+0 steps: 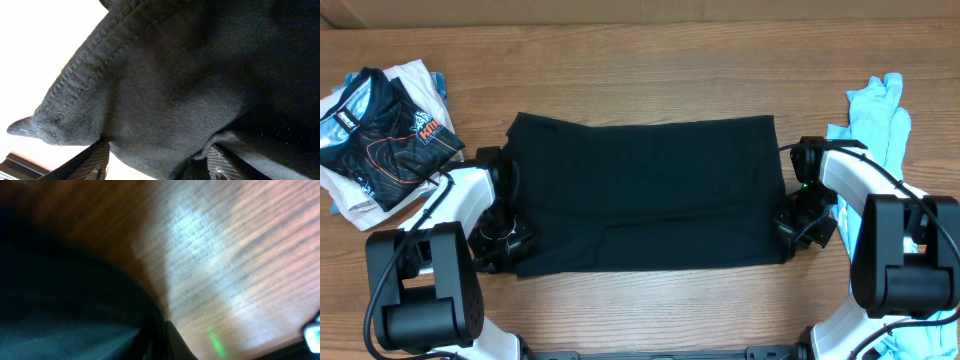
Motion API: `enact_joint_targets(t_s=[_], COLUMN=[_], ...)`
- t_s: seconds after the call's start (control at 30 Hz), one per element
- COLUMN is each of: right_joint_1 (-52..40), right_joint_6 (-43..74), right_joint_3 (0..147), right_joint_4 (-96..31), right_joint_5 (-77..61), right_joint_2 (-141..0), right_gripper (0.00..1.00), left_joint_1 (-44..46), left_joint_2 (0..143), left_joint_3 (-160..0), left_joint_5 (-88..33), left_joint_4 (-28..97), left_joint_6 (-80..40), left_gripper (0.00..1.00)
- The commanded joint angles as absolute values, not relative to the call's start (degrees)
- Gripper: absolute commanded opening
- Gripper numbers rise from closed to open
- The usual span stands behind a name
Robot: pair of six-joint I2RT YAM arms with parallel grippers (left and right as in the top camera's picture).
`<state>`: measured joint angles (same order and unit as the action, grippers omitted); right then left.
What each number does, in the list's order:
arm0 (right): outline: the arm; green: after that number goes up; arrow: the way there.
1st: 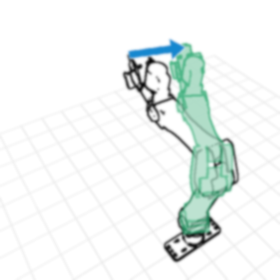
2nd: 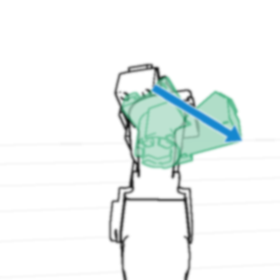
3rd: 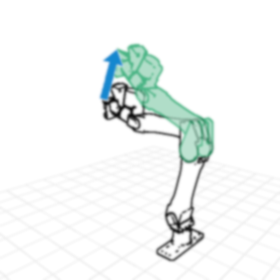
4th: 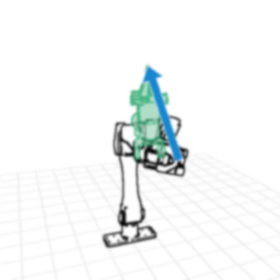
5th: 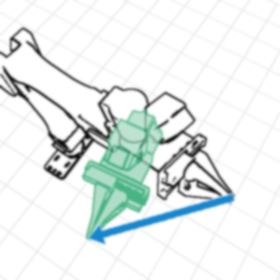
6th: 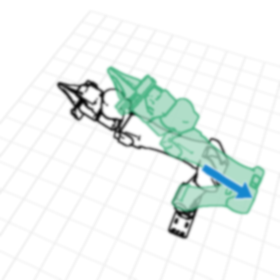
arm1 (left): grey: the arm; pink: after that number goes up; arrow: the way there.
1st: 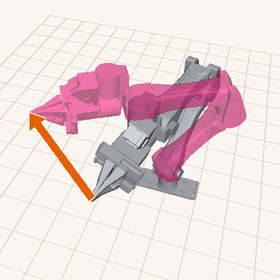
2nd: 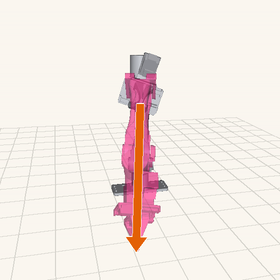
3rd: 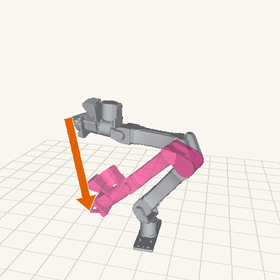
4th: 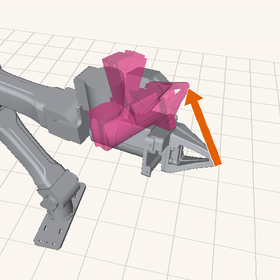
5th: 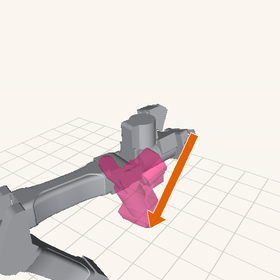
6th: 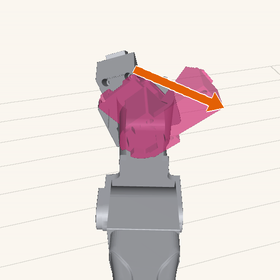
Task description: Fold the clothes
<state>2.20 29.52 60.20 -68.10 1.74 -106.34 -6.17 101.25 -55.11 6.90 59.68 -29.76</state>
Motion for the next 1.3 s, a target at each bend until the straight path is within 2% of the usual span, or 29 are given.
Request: enact_joint_targets(t_s=[0.0,0.17,0.23,0.33,0.63,0.77,0.83,0.87,0.9,0.93,1.03,1.13,1.27], right_joint_1=[2.3,2.3,2.3,2.3,2.3,2.3,2.3,2.3,2.3,2.3,2.3,2.3,2.3], right_joint_6=[30.3,30.3,30.3,30.3,28.5,25.1,23.8,23.5,23.3,23.3,22.0,22.0,22.0], right_joint_3=[60.4,61.0,61.0,61.0,61.5,65.1,68.0,69.6,70.9,72.1,74.8,75.0,75.0], right_joint_4=[-66.7,-66.4,-66.5,-66.5,-65.4,-64.3,-64.4,-64.4,-64.4,-64.3,-63.8,-63.6,-64.6], right_joint_5=[4.2,4.4,4.5,4.4,5.8,6.0,5.9,5.9,5.9,5.9,4.1,3.2,2.7], right_joint_2=[-104.6,-99.0,-96.4,-93.4,-89.8,-89.4,-89.3,-89.3,-89.3,-89.3,-89.4,-89.4,-89.4], right_gripper=[0.12,0.15,0.25,0.29,0.31,0.31,0.32,0.35,0.44,0.50,0.55,0.57,0.57], left_joint_1=[-6.8,-6.8,-6.9,-6.8,-6.8,-6.7,-6.7,-6.7,-6.7,-6.7,-6.7,-6.7,-6.7], left_joint_2=[104.1,104.1,104.1,104.1,103.9,101.2,99.1,98.0,97.3,96.6,96.4,97.4,101.0], left_joint_3=[-55.3,-60.6,-63.2,-66.1,-72.7,-76.1,-77.6,-78.3,-78.7,-79.2,-80.4,-80.5,-80.5], left_joint_5=[9.0,9.1,9.2,9.2,8.8,4.6,3.0,2.0,1.0,-0.4,-4.6,-6.2,-6.3], left_joint_4=[55.5,55.2,55.2,55.2,60.2,60.8,59.6,58.0,56.2,53.7,47.7,40.6,29.8], left_joint_6=[-29.6,-28.0,-27.1,-25.8,-25.2,-22.9,-21.4,-19.6,-17.7,-14.7,-6.8,-4.9,-4.8], left_gripper=[0.70,0.72,0.72,0.73,0.79,0.80,0.84,0.91,1.00,1.00,1.00,0.87,0.83])
